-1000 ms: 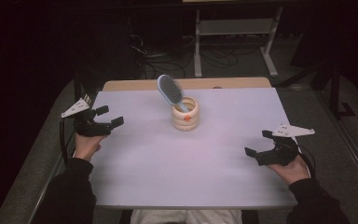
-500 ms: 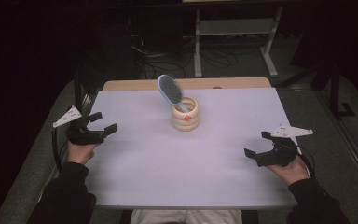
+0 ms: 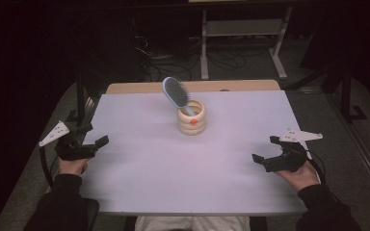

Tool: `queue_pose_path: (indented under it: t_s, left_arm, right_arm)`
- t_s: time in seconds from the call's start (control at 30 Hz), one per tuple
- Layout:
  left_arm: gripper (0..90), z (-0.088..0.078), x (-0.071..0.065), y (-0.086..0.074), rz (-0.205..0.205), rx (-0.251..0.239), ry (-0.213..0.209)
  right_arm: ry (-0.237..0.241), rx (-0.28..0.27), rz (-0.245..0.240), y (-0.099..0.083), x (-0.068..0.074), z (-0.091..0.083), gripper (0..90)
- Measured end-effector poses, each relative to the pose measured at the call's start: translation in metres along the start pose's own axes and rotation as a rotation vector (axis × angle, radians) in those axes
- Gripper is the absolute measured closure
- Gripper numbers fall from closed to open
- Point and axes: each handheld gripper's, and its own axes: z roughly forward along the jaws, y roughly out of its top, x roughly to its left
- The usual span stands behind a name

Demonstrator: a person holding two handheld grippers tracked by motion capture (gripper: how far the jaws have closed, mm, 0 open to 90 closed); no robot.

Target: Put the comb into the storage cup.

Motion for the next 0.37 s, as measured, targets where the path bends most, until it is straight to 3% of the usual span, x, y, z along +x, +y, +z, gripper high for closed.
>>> queue_pose_path:
  t_s: [0.07,0.37]
  left_arm:
    - [0.0,-0.0040,0.0023,-0.0037,0.024,0.028,0.021]
    - [0.0,-0.0072,0.0061,-0.0109,0.008,0.044,0.023]
  right_arm:
    - [0.002,-0.003,0.002,0.0001,0.0001,-0.0002,0.0]
    - [0.005,0.003,0.011,-0.0003,-0.0008,0.0002,0.0]
